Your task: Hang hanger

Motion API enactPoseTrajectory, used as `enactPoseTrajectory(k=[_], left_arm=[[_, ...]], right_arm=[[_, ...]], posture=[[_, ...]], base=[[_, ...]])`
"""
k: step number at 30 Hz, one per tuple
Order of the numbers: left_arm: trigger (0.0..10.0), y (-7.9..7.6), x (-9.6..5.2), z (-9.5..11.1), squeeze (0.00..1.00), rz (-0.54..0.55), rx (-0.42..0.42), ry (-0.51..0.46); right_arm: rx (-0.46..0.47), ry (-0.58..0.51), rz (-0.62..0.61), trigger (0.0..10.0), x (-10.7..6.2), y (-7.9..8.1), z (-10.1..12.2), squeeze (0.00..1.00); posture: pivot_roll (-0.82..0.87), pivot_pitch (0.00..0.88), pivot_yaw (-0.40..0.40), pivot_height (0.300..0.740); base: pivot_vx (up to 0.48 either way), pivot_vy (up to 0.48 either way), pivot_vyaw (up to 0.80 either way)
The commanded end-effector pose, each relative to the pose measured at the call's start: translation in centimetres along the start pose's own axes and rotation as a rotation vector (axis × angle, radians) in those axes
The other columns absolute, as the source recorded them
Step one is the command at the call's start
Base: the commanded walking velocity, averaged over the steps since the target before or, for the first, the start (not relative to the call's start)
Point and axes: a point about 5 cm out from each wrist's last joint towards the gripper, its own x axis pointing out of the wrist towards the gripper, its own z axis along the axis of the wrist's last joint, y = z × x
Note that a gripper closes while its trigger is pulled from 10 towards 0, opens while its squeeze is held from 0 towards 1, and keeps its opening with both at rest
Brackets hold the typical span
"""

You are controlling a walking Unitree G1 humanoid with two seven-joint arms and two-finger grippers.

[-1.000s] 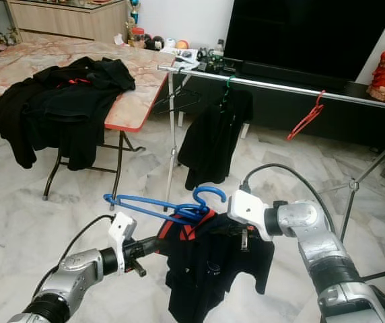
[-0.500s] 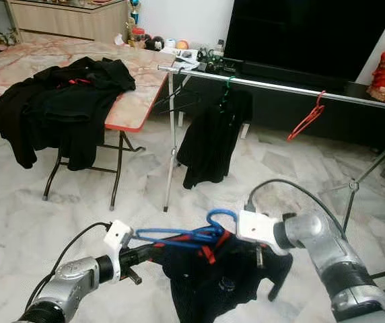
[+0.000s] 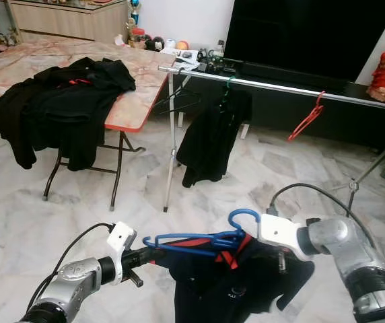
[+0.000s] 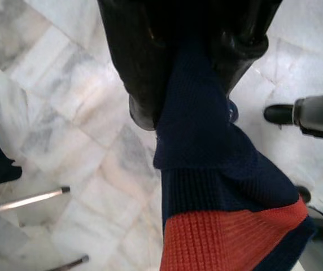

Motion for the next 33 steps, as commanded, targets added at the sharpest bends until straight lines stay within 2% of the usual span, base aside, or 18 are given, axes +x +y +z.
enactPoseTrajectory(k=[1,2,3,5,6,7,9,13,18,22,27,30,33], left_arm=[[0.0,0.9,-1.1,-1.0,0.0,0.06,-0.007,0.032],[0.0,0.9,-1.1,-1.0,0.0,0.06,-0.007,0.032],[0.0,0.9,-1.1,-1.0,0.0,0.058,-0.006,0.033],[0.0,0.9,-1.1,-1.0,0.0,0.058,-0.005,0.034],[0.0,0.9,-1.1,-1.0,0.0,0.058,-0.003,0.037],[0.0,1.0,-1.2,-1.0,0.0,0.062,0.003,0.041],[0.0,1.0,-1.3,-1.0,0.0,0.065,0.006,0.045],[0.0,1.1,-1.4,-1.1,0.0,0.069,0.013,0.055],[0.0,1.1,-1.3,-1.2,0.0,0.068,0.024,0.064],[0.0,1.1,-1.3,-1.2,0.0,0.073,0.039,0.076],[0.0,1.1,-1.2,-1.2,0.0,0.079,0.042,0.076],[0.0,1.1,-1.3,-1.5,0.0,0.082,0.061,0.102],[0.0,1.1,-1.3,-1.8,0.0,0.082,0.072,0.119]], right_arm=[[0.018,0.195,-0.059,0.0,-3.1,-0.4,-2.8,0.0],[0.018,0.195,-0.059,0.0,-3.1,-0.4,-2.8,0.0],[0.014,0.248,-0.069,0.0,-3.4,-0.3,-3.5,0.0],[0.017,0.25,-0.073,0.0,-3.6,-0.2,-3.6,0.0],[0.029,0.23,-0.082,0.0,-3.6,-0.3,-3.6,0.0],[0.071,0.146,-0.086,0.0,-3.7,-0.4,-3.1,0.0],[0.085,0.129,-0.059,0.0,-3.9,-0.2,-3.2,0.0],[0.041,0.298,-0.055,0.0,-4.8,0.2,-4.7,0.0],[0.03,0.354,-0.04,0.0,-5.3,0.3,-5.2,0.0],[-0.01,0.503,-0.014,0.0,-6.3,0.7,-6.6,0.0],[-0.024,0.564,-0.022,0.0,-6.7,0.8,-7.2,0.0],[-0.078,0.624,-0.074,0.0,-7.0,0.2,-7.2,0.0],[-0.094,0.636,-0.098,0.0,-7.2,0.0,-7.2,0.0]], posture=[[0.0,0.0,-0.113,0.74],[0.0,0.0,-0.113,0.74],[0.0,0.0,-0.111,0.74],[0.0,0.0,-0.111,0.74],[0.0,0.0,-0.111,0.74],[0.0,0.0,-0.108,0.74],[0.0,0.0,-0.106,0.74],[0.0,0.0,-0.104,0.74],[0.0,0.0,-0.102,0.74],[-0.01,0.0,-0.102,0.74],[-0.01,0.0,-0.104,0.74],[-0.01,0.0,-0.103,0.74],[-0.01,0.0,-0.103,0.74]], base=[[0.0,0.0,0.0],[0.0,0.0,0.0],[0.0,0.0,0.0],[0.0,0.0,0.0],[0.0,0.0,0.0],[0.0,0.0,0.0],[0.0,0.0,0.0],[0.0,0.0,0.0],[0.0,0.0,0.0],[0.0,0.0,0.0],[0.0,0.0,0.0],[0.0,0.0,0.0],[0.0,0.0,0.0]])
